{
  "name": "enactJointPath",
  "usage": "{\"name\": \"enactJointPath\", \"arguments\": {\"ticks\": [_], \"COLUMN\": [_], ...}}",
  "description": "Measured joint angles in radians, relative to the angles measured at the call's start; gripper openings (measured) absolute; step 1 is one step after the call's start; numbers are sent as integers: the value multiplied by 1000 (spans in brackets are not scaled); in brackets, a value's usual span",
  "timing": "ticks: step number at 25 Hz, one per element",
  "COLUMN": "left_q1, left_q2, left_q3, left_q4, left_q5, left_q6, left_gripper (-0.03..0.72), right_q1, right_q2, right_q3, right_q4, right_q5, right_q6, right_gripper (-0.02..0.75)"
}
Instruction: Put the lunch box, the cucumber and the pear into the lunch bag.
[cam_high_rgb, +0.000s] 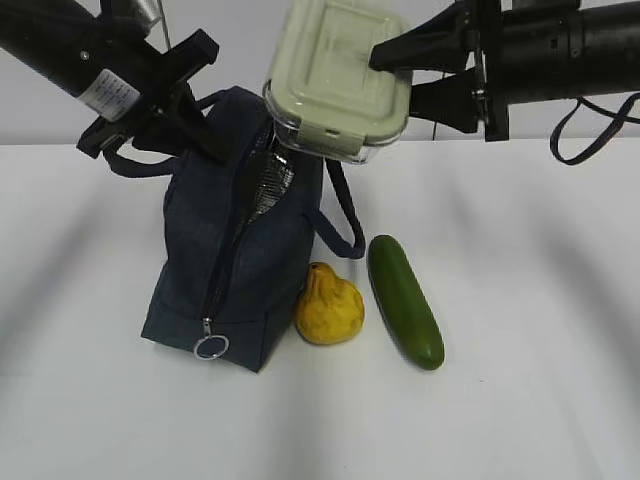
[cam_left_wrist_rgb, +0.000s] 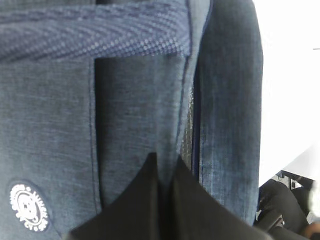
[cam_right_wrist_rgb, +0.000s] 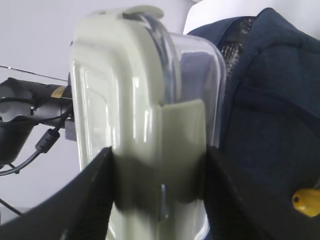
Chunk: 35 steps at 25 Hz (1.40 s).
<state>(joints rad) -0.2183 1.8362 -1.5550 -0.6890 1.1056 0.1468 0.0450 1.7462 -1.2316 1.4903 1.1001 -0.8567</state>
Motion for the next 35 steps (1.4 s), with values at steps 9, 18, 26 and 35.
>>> {"name": "enactJointPath", "arguments": {"ticks": [9, 18, 26, 35], "left_q1": [0, 0, 0, -5], "left_q2": [0, 0, 1, 1], "left_q3": [0, 0, 0, 0], "left_q4": [-1, -44, -216, -291], "left_q5": [-3, -4, 3, 11], "left_q6": [1, 19, 101, 139], "left_gripper": [1, 1, 1, 1], "right_q1": [70, 70, 116, 192], "right_q2": [74, 123, 163, 224], "right_q3": [-2, -2, -53, -237], "right_q4": [-16, -160, -164, -189], "right_q5": [-34, -123, -146, -139], "right_q6": [33, 164, 207, 267], "right_gripper": [381, 381, 381, 381]}}
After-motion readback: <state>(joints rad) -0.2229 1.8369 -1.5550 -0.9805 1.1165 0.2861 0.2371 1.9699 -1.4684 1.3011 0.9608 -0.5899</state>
